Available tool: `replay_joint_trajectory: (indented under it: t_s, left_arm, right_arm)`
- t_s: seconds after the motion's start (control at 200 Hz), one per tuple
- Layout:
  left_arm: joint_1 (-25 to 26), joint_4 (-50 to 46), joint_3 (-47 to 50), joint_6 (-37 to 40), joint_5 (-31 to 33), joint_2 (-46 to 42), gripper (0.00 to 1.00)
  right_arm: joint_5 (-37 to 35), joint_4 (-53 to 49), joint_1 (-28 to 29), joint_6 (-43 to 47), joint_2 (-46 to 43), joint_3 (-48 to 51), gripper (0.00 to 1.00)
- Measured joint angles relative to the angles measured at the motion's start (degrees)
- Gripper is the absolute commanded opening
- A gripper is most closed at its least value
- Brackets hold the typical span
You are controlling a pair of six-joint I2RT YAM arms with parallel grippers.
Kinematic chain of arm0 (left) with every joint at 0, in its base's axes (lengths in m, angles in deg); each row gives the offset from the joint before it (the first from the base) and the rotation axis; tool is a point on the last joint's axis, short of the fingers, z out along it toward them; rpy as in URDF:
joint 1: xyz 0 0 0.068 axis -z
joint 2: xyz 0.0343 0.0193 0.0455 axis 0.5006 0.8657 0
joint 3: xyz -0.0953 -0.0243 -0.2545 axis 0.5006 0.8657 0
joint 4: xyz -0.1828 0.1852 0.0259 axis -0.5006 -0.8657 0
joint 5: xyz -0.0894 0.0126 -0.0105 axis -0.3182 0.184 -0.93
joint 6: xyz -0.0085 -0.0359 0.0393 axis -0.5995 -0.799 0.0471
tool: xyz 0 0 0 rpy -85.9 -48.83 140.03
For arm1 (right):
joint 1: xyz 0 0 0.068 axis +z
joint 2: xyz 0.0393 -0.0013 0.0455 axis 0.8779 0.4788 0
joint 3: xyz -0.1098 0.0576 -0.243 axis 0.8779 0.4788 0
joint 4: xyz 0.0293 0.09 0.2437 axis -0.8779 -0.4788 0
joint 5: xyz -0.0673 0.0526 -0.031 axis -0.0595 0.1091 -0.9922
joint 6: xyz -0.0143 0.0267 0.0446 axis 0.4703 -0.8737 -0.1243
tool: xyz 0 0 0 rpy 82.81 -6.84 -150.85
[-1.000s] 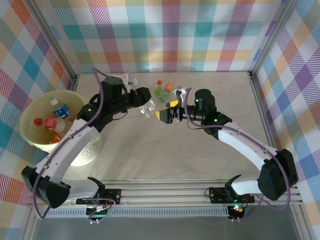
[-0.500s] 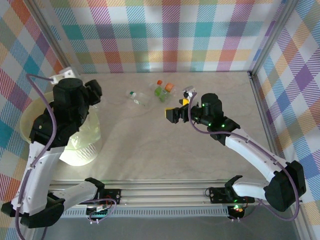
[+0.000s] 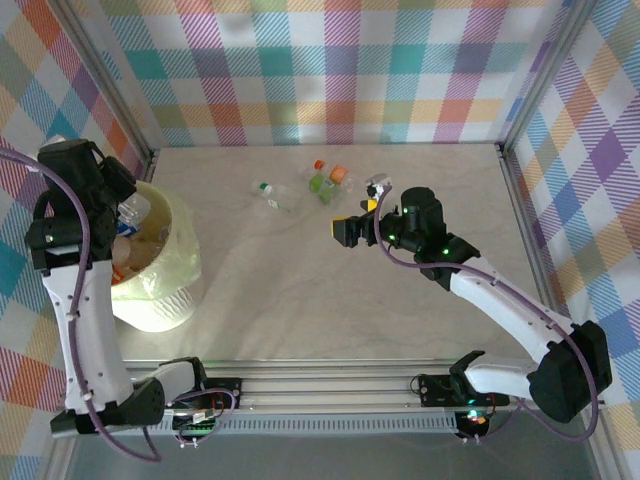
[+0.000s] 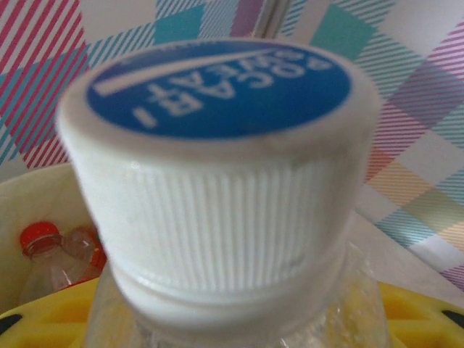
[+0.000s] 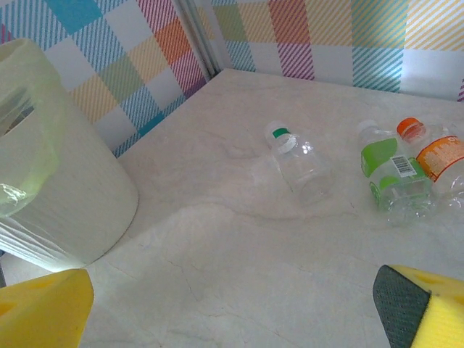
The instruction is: Put the plastic bottles in the bin
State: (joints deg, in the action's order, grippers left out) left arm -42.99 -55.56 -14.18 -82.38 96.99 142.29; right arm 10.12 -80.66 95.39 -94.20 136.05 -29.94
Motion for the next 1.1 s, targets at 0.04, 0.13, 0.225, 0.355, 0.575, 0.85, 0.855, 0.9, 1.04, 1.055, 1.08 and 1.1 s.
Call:
replay_joint_trajectory:
  t_s: [0.04, 0.13, 0.225, 0.355, 0.575, 0.85, 0.855, 0.9, 1.04, 1.055, 1.08, 1.1]
  left_arm:
    - [-1.2, 0.1, 0.4, 0.0, -1.6, 0.9, 0.53]
    - [-3.9, 0.8, 2.4, -0.2, -5.0, 2.4, 0.55]
    - [-6.8, 1.8, 5.4, -0.9, -8.2, 3.5, 0.62]
    - [-8.6, 3.3, 7.6, -3.1, -11.4, 5.2, 0.87]
    - [-9.6, 3.8, 7.6, -4.8, -14.9, 7.2, 0.96]
    - [-9.7, 3.8, 7.5, -4.9, -18.1, 6.1, 1.0]
    - [-9.7, 3.8, 7.5, -4.9, -18.2, 6.1, 1.0]
    - [-9.7, 3.8, 7.5, -4.7, -19.4, 5.8, 1.0]
    - [-9.7, 3.9, 7.5, -4.7, -24.1, 5.6, 1.0]
    - [-9.7, 3.9, 7.5, -4.7, -24.6, 5.6, 1.0]
    - [-9.7, 4.0, 7.5, -4.7, -25.4, 5.6, 1.0]
    - [-9.7, 4.1, 7.5, -4.7, -25.9, 5.6, 1.0]
  right_arm:
    - [-0.1, -0.1, 0.0, 0.0, 0.0, 0.0, 1.0]
    - [-0.4, -0.3, 0.0, 0.0, 0.3, 0.0, 1.0]
    - [-0.7, -0.7, 0.0, 0.0, 0.3, 0.0, 1.0]
    - [-1.0, -1.1, 0.0, 0.0, 0.3, 0.0, 1.0]
    - [-1.7, -2.1, 0.0, 0.3, 0.3, 0.0, 1.0]
    - [-1.8, -2.2, 0.0, 0.5, 0.9, 0.0, 1.0]
    - [-1.9, -2.2, 0.0, 0.5, 0.9, 0.0, 1.0]
    - [-1.9, -2.2, 0.0, 0.5, 1.1, 0.0, 1.0]
    - [-2.6, -2.2, 0.0, 0.3, 2.1, 0.0, 1.0]
    - [-2.8, -2.2, 0.0, 0.2, 2.3, 0.0, 1.0]
    - [-3.1, -2.2, 0.0, -0.1, 2.6, 0.0, 1.0]
    - [-3.4, -2.2, 0.0, -0.3, 2.8, 0.0, 1.0]
